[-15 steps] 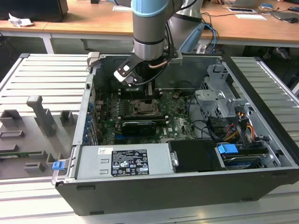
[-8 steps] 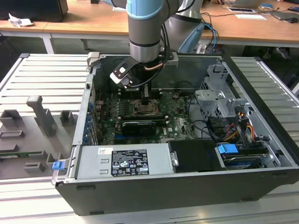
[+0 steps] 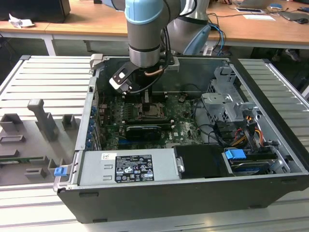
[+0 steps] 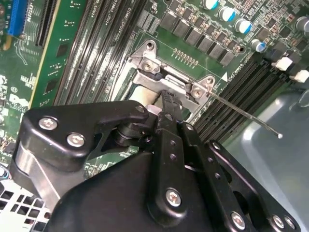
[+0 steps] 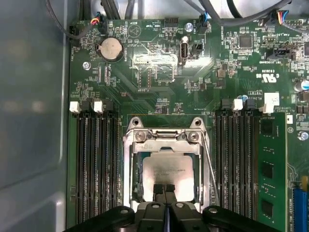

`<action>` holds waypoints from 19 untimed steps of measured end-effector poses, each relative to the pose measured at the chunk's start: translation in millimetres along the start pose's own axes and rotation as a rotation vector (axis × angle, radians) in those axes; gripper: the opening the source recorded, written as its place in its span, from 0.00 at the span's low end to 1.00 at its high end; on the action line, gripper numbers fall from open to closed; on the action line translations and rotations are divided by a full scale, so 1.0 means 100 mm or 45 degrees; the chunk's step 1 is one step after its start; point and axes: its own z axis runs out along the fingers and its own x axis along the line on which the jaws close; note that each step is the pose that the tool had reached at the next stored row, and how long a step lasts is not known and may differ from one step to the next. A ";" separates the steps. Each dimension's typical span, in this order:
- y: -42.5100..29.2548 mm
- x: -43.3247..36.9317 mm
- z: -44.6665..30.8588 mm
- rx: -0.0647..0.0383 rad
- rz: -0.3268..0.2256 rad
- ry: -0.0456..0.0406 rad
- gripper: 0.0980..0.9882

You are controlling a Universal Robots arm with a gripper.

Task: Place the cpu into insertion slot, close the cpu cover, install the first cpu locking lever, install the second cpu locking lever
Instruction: 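Close the cpu cover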

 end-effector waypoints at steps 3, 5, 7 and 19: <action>-0.001 -0.001 0.023 0.000 0.000 0.000 0.01; 0.003 -0.002 0.030 -0.002 0.000 0.000 0.01; 0.012 0.000 0.032 -0.004 0.000 0.000 0.01; 0.130 0.015 -0.137 -0.009 0.000 0.000 0.01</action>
